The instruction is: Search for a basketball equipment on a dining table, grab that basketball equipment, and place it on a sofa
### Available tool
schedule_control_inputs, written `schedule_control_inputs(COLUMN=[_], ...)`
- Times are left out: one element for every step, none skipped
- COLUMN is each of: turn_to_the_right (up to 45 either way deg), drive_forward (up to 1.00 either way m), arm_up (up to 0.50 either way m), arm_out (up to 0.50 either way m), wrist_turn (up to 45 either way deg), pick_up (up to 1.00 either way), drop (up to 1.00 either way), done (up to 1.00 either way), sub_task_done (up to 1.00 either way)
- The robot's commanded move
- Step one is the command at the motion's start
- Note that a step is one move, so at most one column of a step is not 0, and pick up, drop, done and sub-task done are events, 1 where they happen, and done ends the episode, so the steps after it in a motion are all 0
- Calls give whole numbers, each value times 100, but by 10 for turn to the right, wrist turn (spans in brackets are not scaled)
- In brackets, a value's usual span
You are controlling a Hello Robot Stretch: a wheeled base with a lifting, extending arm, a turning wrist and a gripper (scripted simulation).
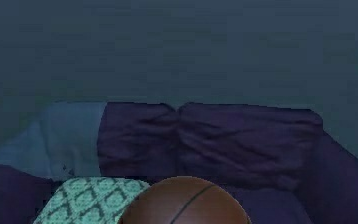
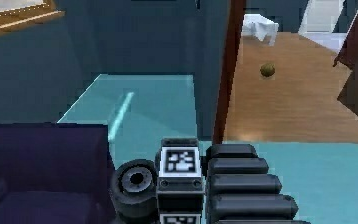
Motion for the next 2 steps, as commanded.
schedule_control_inputs(turn_to_the_right=[450,30], drive_forward=[0,0], arm_up=[0,0], arm_out=[0,0], wrist_turn=[0,0], pick_up=[0,0], drop=[0,0], done=[0,0], sub_task_done=[0,0])
